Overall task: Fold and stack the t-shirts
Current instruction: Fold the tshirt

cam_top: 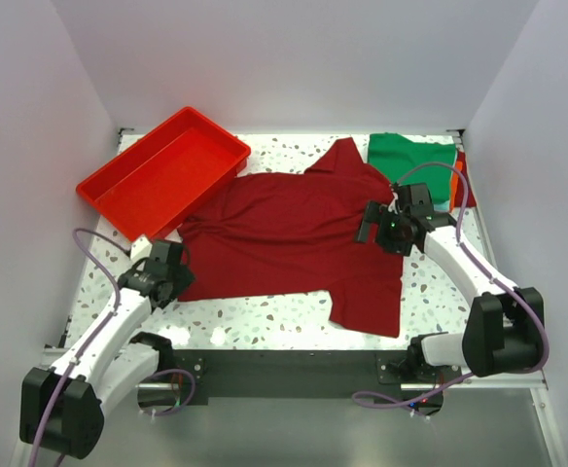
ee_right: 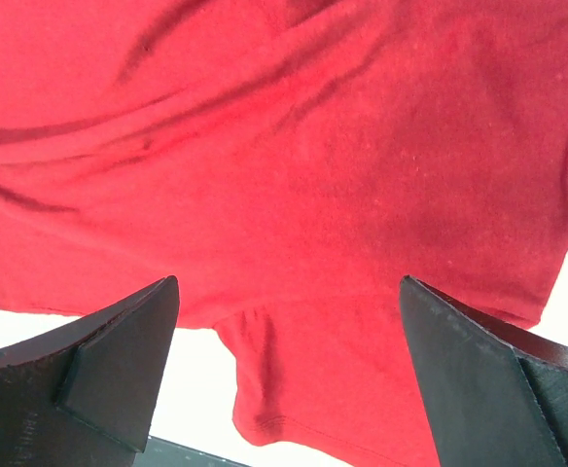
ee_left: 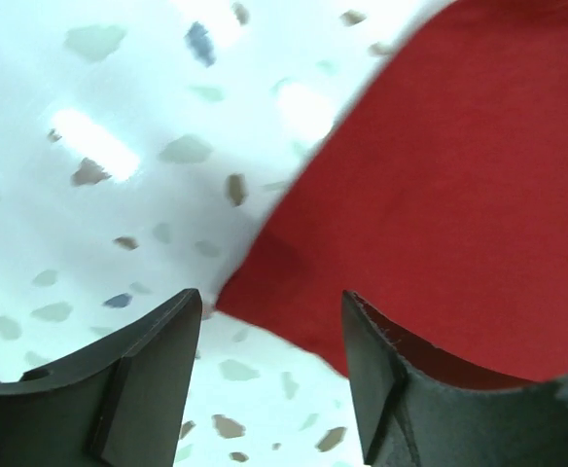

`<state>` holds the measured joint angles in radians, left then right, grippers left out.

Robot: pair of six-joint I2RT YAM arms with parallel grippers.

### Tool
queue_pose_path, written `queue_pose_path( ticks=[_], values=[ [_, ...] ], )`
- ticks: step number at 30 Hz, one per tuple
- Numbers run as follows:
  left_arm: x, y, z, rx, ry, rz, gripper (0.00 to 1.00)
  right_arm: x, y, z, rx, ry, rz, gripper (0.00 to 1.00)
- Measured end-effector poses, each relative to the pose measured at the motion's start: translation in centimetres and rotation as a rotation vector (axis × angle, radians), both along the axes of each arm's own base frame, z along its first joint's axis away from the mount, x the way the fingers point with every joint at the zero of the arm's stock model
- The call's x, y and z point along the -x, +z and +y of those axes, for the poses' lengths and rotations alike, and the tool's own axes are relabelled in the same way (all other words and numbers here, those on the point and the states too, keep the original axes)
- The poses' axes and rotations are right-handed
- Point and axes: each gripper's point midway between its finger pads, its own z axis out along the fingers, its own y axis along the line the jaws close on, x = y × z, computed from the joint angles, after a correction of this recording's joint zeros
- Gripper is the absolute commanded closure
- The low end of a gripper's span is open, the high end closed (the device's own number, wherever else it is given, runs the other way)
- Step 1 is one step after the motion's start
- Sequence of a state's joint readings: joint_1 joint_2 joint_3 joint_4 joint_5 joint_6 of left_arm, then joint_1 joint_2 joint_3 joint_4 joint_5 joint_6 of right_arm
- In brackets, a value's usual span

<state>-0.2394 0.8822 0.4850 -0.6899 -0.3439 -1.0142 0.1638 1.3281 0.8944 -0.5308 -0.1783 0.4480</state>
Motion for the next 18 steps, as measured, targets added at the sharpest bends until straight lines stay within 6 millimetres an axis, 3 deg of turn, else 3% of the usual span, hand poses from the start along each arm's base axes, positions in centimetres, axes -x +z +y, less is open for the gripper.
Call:
queue_pose_path(
  ticks=[4, 11, 18],
  values=[
    [1.6, -1.5, 0.7, -0.008, 0.07, 0.051, 0.39, 0.3, -0.4, 0.0, 0.0, 0.0, 0.011, 0.02],
    [1.9, -2.1, 1.0, -0.006, 0.141, 0.068, 0.45, 0.6, -0.8, 0.0, -0.003, -0.002, 0.024, 0.02],
    [2.4, -3.2, 1.2, -0.016, 0.149, 0.101, 0.64, 0.6, -0.8, 0.0, -0.004, -0.001, 0.024, 0.02]
  ],
)
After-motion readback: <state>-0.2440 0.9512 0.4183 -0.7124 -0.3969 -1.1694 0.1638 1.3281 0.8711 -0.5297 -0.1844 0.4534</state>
